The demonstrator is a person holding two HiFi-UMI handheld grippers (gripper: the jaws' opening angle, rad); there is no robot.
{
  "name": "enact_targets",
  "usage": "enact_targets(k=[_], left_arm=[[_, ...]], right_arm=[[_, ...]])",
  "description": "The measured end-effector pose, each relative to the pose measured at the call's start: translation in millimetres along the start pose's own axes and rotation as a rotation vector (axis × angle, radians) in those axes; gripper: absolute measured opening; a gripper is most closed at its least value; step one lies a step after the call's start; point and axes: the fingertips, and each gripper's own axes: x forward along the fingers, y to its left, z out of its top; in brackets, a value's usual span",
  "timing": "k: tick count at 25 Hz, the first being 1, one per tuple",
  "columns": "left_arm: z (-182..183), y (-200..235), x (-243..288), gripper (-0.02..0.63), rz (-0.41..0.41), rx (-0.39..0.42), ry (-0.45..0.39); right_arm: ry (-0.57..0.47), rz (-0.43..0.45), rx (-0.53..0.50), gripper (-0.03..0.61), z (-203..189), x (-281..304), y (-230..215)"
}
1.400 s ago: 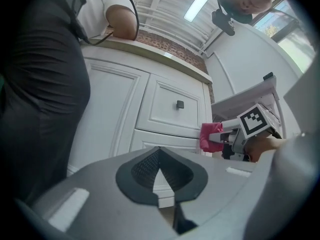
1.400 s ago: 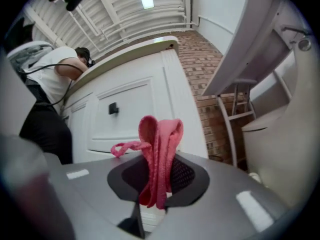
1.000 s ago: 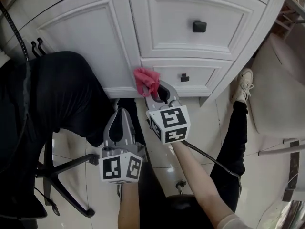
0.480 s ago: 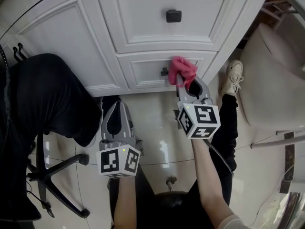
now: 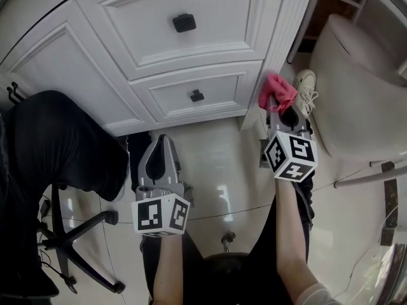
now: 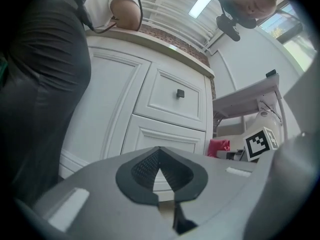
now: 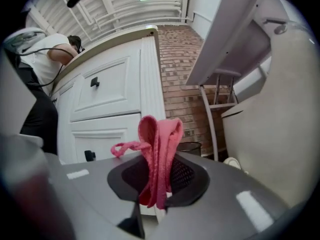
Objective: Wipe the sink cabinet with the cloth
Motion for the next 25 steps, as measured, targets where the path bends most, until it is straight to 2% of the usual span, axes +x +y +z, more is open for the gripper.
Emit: enact_targets(k=[3,8,10,12,14,16,18,21,25], left_arm=[[-5.3,10.0,-2.6,0.013,0.015,-0.018,0.011],[-5.0,50.7,-20.3,0.013,0.083,-0.052,-0.003],[-3.4,72.8,-30.5,0.013,0.126,-0.123,-0.03],[-1.7,84.9,-35.7,0.012,0.133,-0.213,-0.057],[-3.3,87.6,-36.0,0.012,0.122,-0.244,-0.057],[-4.9,87.5,-36.0,0.012,0.116,-0.236,-0.052],[-5.5,87.4,-35.7,0.014,0.113,-0.23,-0.053],[-7.5,89.6,-34.3,0.014,0.117,-0.231,-0.051],[-12.9,86.7,-30.7,0.013,0.113,-0.206,-0.027]], right_arm=[[-0.001,0.09,-0.004,0.069,-11.7,-2.7,53.9],[0.049,0.303,0.014,0.069,-53.8,-5.6,182.2],[0.067,0.376,0.023,0.069,-69.4,-2.2,226.6],[0.087,0.431,-0.005,0.069,-84.1,5.7,258.9],[0.111,0.478,-0.062,0.069,-97.8,13.8,281.5],[0.128,0.497,-0.101,0.069,-106.0,22.5,291.3],[0.139,0.472,-0.116,0.069,-108.0,32.9,282.4],[0.148,0.396,-0.106,0.071,-107.0,39.6,246.5],[0.147,0.263,-0.055,0.071,-103.7,39.1,177.8]])
